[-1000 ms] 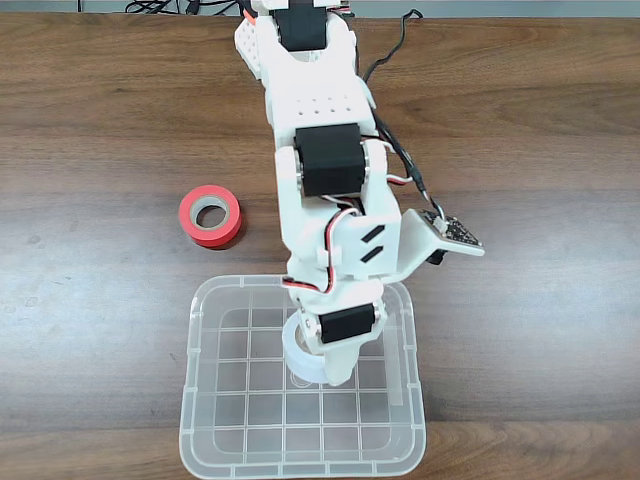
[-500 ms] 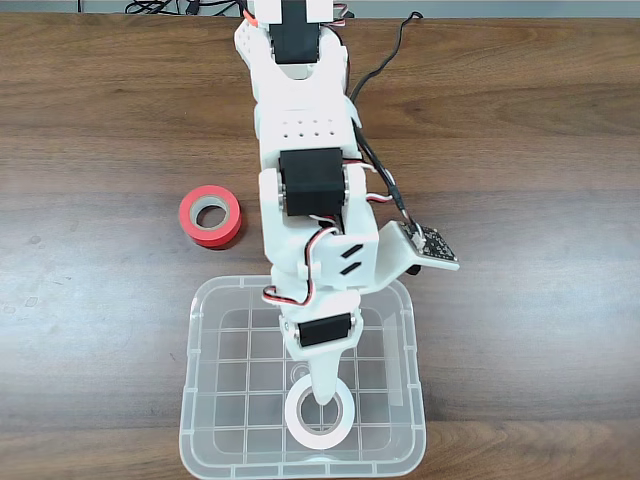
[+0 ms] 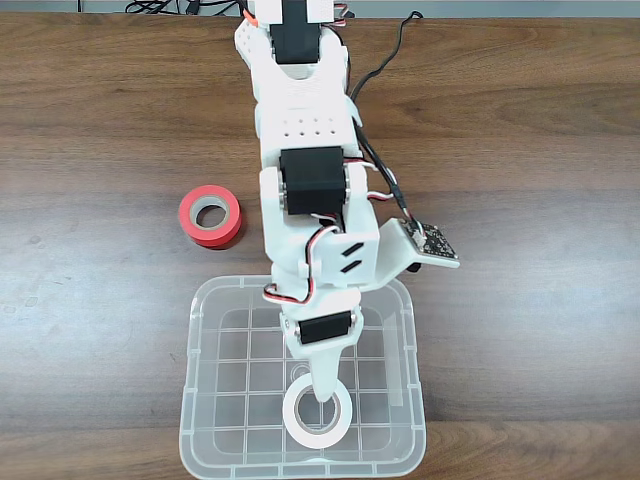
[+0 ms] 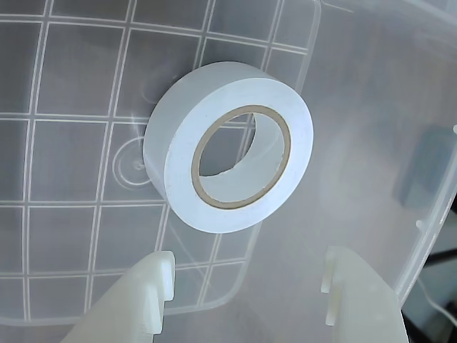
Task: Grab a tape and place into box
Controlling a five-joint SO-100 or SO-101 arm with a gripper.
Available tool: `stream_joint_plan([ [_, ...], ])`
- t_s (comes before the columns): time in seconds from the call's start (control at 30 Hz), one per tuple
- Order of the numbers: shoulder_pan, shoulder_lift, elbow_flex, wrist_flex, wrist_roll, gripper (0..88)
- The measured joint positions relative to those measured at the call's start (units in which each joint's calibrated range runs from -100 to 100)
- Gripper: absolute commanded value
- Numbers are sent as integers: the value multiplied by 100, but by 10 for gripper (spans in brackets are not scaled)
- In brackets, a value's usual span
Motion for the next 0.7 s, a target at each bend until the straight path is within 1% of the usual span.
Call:
stream_joint_plan([
  [0.07, 0, 0, -72, 127, 0, 165],
  [0.2, 0, 0, -126, 347, 0, 69],
  [0.33, 0, -184, -126, 627, 0, 15],
  [0.7, 0, -1616, -126, 1797, -329, 13],
])
